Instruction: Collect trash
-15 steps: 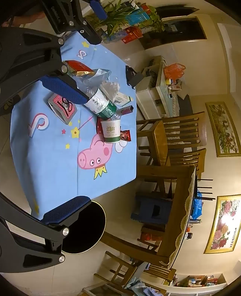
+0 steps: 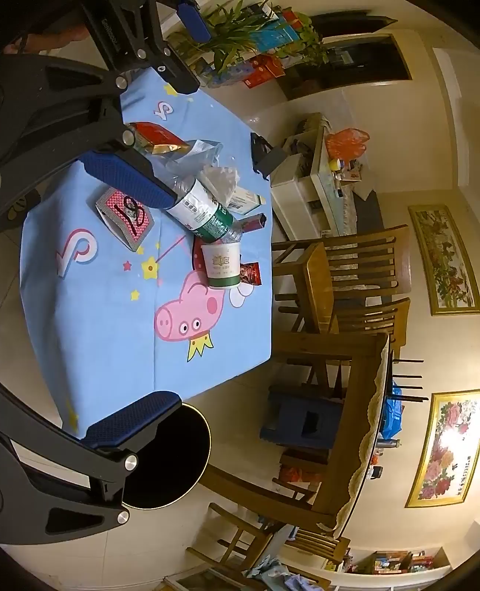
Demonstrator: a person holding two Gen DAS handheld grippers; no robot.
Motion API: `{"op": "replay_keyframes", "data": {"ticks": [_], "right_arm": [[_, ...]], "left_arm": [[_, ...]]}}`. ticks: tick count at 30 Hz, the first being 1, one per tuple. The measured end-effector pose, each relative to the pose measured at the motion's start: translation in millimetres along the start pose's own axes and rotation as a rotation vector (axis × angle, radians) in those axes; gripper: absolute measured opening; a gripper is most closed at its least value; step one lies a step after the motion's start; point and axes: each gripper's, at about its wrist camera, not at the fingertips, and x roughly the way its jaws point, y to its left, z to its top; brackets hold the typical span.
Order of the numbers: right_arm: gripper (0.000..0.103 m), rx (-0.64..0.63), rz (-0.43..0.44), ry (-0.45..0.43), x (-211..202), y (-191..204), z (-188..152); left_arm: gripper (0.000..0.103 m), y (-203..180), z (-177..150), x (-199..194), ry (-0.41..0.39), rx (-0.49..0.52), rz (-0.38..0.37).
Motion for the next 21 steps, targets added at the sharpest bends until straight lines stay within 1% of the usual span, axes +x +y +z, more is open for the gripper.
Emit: {"op": "replay_keyframes", "data": {"ticks": [21], "right_arm": [[0.098, -0.004, 0.003, 0.003, -0.7, 0.7, -3.3]], "left_arm": [[0.096, 0.9, -1.0, -0.4, 0.001, 0.002, 0.0]]}}
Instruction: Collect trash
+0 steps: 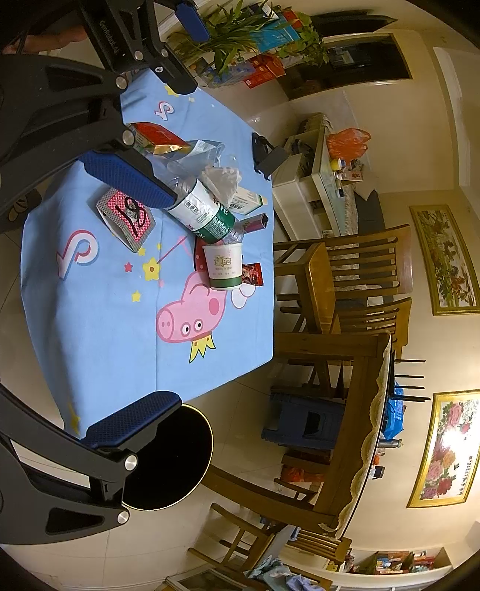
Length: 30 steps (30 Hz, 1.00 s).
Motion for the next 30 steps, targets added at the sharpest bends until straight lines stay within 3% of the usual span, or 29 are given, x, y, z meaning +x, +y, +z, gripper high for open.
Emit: {"op": "replay_keyframes", "data": {"ticks": [30], "right_arm": [[0.098, -0.001, -0.001, 0.001, 0.5, 0.4, -0.3]], "left_arm": [[0.096, 3.4, -5.9, 8.4, 0.005, 0.001, 0.001]]}}
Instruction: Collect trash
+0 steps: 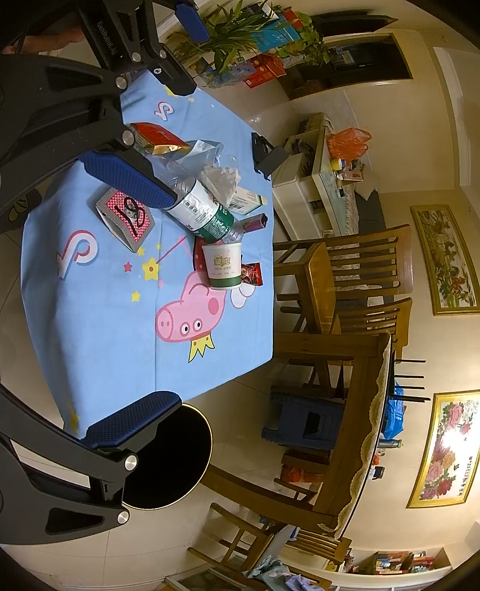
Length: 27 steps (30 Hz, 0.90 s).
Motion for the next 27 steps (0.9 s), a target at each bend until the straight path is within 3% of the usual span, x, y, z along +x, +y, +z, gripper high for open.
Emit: {"op": "replay_keyframes", "data": {"ticks": [27], "right_arm": [[0.098, 0.001, 0.001, 0.012, 8.2, 5.0, -5.0]], "left_arm": [[0.096, -3.8, -0.9, -2.0, 0.004, -0.002, 0.001]]}}
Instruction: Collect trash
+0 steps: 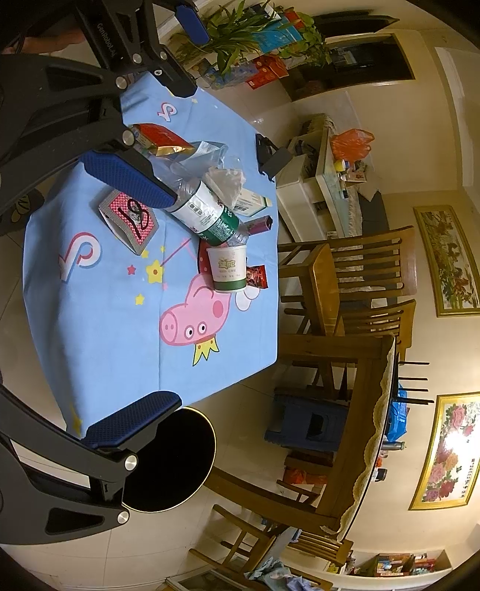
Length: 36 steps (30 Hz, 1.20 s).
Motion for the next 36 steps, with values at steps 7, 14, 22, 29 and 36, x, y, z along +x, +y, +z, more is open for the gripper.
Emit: {"op": "replay_keyframes", "data": {"ticks": [7, 14, 22, 29, 36], "right_arm": [[0.098, 0.01, -0.004, -0.054, -6, 0, -2], [0.098, -0.014, 0.074, 0.067, 34, 7, -1], [0.098, -0.054, 0.289, 0.277, 111, 71, 1], [0.096, 0.101, 0.275, 0.462, 195, 97, 18], [0.088, 0.182, 0.29, 0.631, 248, 109, 15]], "left_arm": [[0.097, 14, -10, 8, 0.017, -0.029, 0.008], [0.097, 75, -39, 35, 0.091, -0.127, 0.091], [0.097, 127, -53, 57, 0.164, -0.198, 0.128], [0.097, 130, -51, 72, 0.184, -0.193, 0.098], [0.097, 119, -50, 77, 0.152, -0.105, 0.007]]}}
